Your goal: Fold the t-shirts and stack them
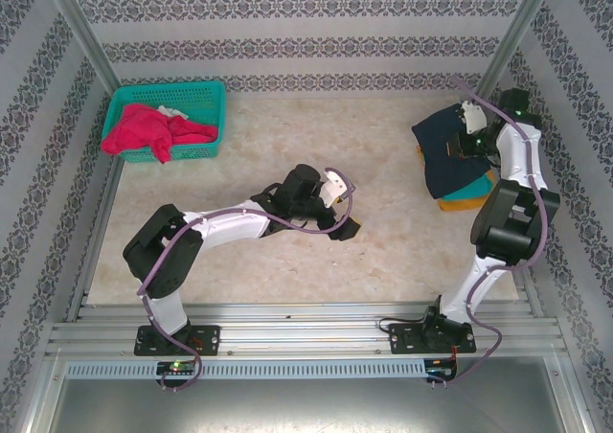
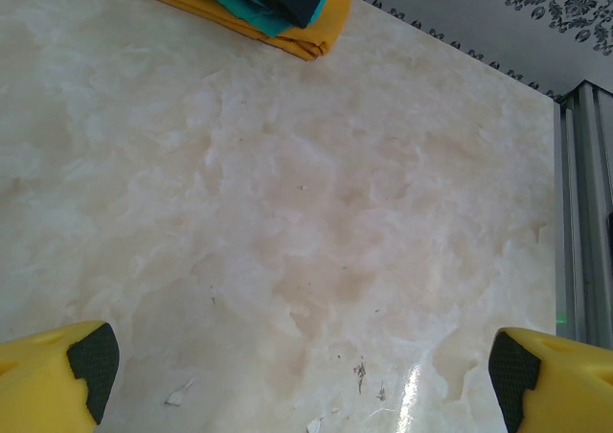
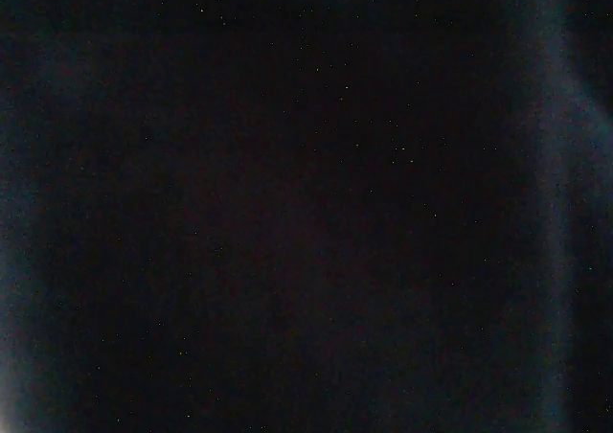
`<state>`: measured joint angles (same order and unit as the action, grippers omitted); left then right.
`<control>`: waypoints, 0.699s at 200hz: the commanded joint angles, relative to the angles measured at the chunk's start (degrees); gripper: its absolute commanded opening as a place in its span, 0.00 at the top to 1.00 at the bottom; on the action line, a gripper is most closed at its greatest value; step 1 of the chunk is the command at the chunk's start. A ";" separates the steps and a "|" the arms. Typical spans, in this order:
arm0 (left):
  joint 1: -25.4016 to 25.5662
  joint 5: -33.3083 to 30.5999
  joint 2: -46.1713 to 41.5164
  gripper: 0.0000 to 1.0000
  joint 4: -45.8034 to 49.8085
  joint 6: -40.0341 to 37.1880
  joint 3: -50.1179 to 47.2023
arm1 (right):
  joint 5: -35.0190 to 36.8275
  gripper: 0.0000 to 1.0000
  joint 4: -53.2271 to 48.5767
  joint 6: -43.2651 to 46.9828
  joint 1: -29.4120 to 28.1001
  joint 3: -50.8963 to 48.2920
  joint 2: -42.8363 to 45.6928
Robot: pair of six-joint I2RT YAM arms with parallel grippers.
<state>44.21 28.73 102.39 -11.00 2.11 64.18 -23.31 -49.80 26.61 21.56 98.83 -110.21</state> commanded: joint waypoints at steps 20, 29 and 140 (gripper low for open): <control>0.62 1.14 -0.01 0.00 -1.28 -0.29 0.83 | 6.22 1.00 -0.12 0.74 -0.59 1.55 -2.60; 0.62 1.15 0.12 0.00 -1.46 -0.18 0.77 | 7.26 1.00 -0.03 0.65 -0.62 1.54 -2.94; 0.62 1.24 0.71 0.00 -1.19 0.68 1.69 | 17.51 0.35 4.02 -1.59 -0.17 1.45 -5.14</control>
<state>44.21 28.73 102.41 -11.00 2.15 64.18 -9.96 -47.13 26.04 21.50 98.85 -114.72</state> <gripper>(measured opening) 0.999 0.442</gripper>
